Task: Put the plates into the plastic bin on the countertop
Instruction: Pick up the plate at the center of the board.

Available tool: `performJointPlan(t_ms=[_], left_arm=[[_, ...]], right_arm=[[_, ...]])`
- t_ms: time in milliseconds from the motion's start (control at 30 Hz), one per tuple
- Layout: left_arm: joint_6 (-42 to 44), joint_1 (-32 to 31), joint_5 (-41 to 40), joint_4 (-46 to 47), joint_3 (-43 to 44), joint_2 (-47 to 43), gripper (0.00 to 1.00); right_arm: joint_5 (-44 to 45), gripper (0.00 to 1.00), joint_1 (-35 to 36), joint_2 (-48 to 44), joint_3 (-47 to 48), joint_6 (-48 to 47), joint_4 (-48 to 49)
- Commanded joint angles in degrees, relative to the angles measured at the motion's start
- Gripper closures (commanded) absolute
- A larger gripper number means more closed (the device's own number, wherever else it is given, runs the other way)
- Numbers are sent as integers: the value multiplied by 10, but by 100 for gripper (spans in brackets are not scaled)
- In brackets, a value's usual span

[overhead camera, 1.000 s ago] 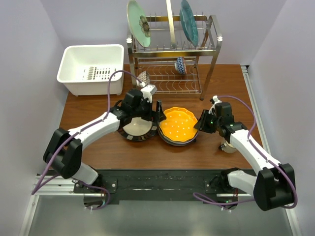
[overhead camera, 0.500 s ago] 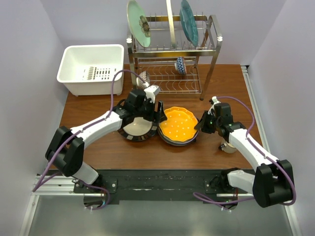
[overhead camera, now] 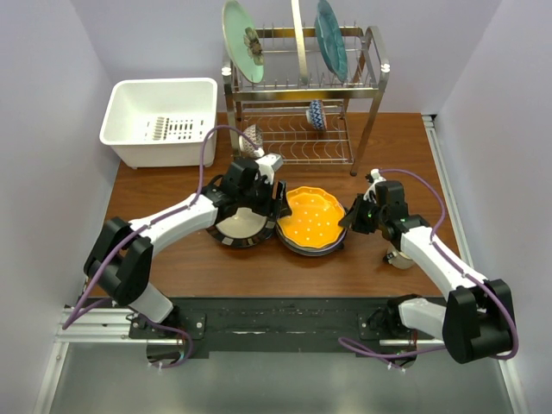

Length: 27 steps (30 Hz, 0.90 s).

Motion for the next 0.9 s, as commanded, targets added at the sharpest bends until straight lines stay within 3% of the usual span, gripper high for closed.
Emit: performJointPlan(t_ms=[0,133,267,433,633,767,867], left_arm=[[6,-3,23,21,8,-4,35],[0,-3,34,29,7,0,43],[-4,-4,52,32,7,11,57],[-5,-3,67,33,8,22,57],[-12,-4,100,48,7,25,69],[-15,-3,126,66,5,9,69],[-16,-5,126,72,5,2,59]], right_arm=[[-52,100,2,-5,-4,19,63],[-67,100,2,-8,-11,26,84],[-84,100,1,2,-14,33,100],[-88,100,2,1,-21,32,108],[-95,100,2,-2,-29,33,120],[-105,100,1,-4,-35,33,131],[-109,100,1,-12,-41,33,138]])
